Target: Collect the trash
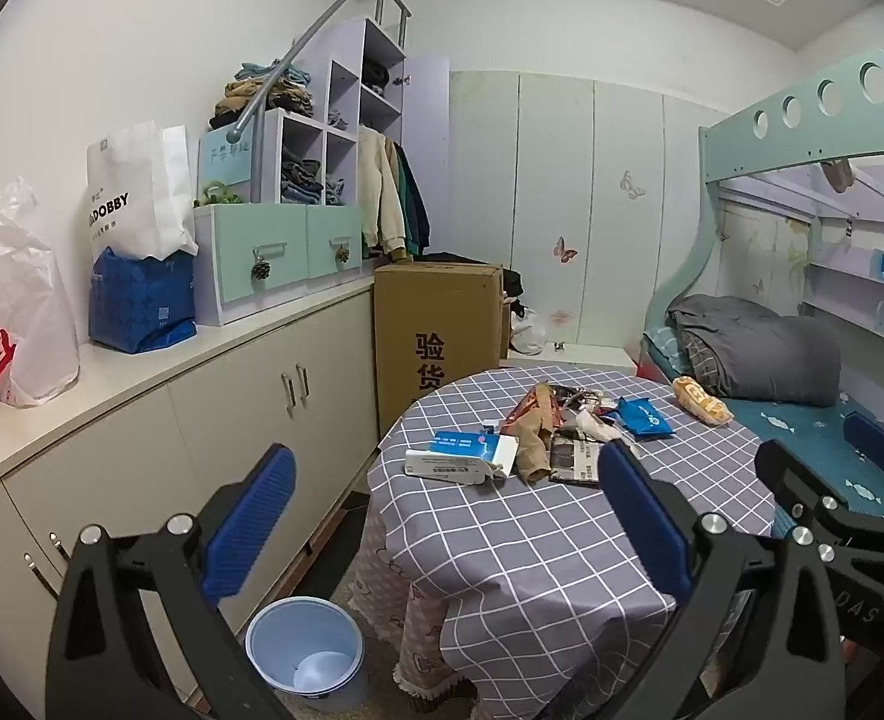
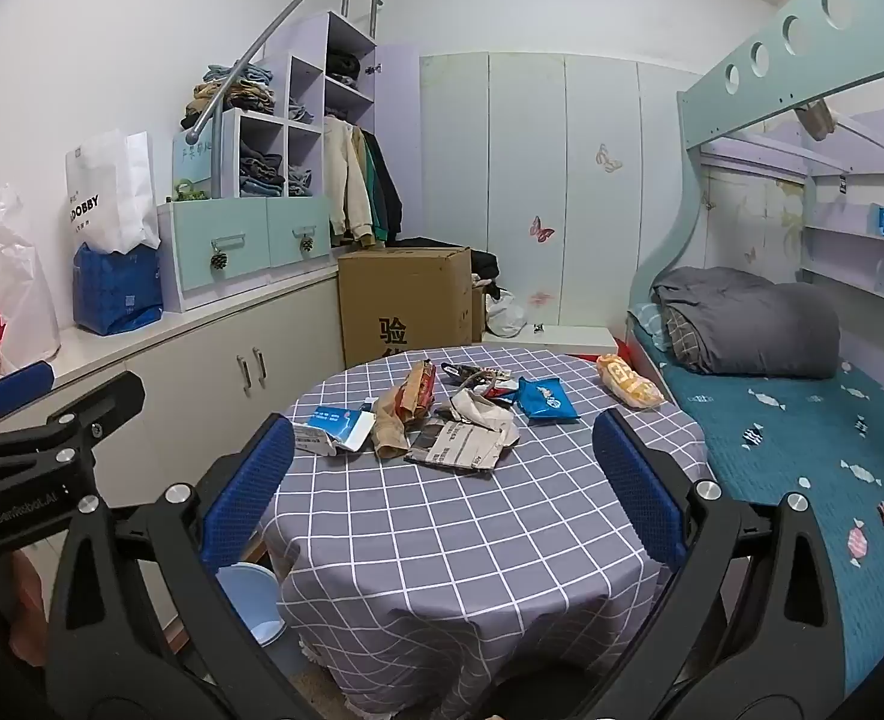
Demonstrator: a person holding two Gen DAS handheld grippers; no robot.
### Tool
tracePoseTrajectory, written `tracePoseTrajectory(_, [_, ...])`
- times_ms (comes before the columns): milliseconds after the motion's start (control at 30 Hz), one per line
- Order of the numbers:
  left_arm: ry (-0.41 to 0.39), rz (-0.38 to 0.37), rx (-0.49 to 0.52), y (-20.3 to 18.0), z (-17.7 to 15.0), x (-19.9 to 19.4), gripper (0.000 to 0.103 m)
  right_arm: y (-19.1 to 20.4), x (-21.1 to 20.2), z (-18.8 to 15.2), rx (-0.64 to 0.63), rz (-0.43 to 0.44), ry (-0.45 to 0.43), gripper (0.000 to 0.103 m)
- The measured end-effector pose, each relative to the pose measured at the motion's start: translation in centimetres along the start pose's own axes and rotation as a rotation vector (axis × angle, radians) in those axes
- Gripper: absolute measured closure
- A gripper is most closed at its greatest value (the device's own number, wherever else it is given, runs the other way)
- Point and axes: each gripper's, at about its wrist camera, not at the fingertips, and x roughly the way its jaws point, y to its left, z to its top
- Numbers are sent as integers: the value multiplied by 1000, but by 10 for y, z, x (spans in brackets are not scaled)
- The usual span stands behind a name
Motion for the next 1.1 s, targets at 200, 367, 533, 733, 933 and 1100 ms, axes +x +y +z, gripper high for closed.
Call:
tracePoseTrajectory(200, [5, -3, 1, -1, 0, 2, 4, 0, 0, 0, -6, -4, 2, 6])
tracePoseTrajectory(367, [-2, -8, -1, 0, 0, 0, 4, 1, 0, 0, -10, -4, 6, 6])
tracePoseTrajectory(533, [-3, -11, 4, -3, 3, -1, 4, 1, 0, 0, -11, -5, 8, 6])
tracePoseTrajectory(733, [-5, -13, 4, -4, 2, -5, 4, -4, -4, -4, -7, -4, 9, 6])
tracePoseTrajectory(933, [-5, -15, 11, -7, 1, -5, 4, -2, -4, 0, -8, -3, 11, 6])
tracePoseTrajectory(1100, [-7, -17, 11, -8, 1, -6, 4, -2, -3, 0, -8, -3, 12, 6])
